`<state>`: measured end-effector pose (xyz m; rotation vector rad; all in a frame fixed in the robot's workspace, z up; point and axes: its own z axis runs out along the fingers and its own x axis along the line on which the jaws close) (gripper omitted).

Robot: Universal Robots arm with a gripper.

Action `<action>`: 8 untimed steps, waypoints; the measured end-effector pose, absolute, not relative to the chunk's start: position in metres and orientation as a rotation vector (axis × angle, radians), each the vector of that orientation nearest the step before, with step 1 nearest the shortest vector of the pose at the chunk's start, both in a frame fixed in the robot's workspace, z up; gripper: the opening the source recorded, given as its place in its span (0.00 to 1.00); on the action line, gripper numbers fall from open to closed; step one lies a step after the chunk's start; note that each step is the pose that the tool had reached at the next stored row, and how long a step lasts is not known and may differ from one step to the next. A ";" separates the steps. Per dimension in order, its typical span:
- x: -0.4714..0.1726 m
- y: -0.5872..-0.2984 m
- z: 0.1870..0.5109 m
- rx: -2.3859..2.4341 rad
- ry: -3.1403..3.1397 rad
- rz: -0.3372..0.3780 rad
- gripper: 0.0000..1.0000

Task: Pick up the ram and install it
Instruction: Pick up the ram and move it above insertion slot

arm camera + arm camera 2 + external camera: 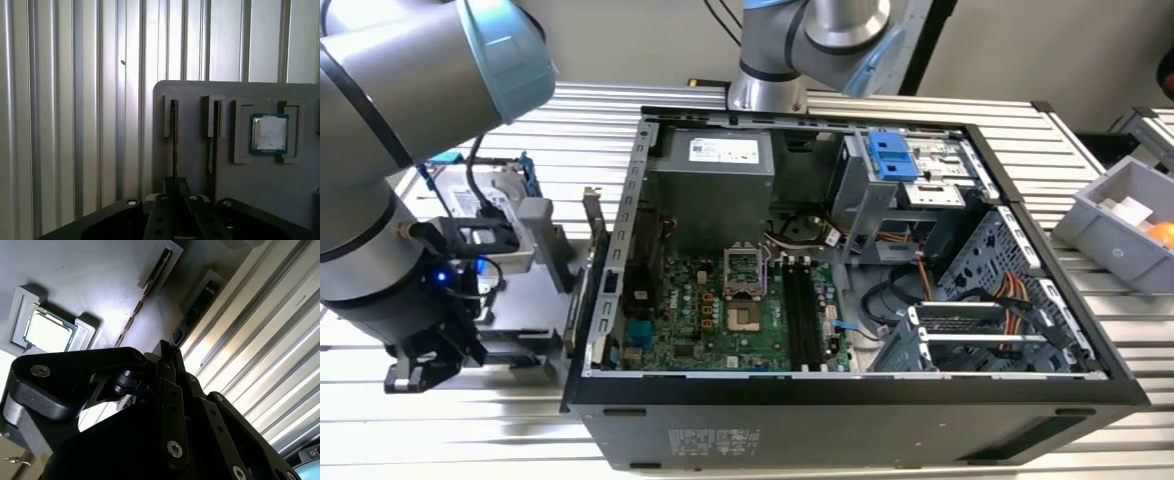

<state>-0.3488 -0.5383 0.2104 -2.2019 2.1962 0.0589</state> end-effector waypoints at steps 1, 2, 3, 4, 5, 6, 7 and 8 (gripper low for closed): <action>-0.349 -0.538 0.211 -2.202 2.196 0.059 0.00; -0.349 -0.538 0.212 -2.202 2.196 0.059 0.00; -0.349 -0.538 0.213 -2.202 2.196 0.059 0.00; -0.349 -0.538 0.213 -2.202 2.196 0.059 0.00; -0.349 -0.538 0.214 -2.202 2.196 0.059 0.00; -0.349 -0.538 0.215 -2.202 2.196 0.059 0.00; -0.349 -0.538 0.215 -2.202 2.196 0.059 0.00; -0.349 -0.538 0.216 -2.202 2.196 0.059 0.00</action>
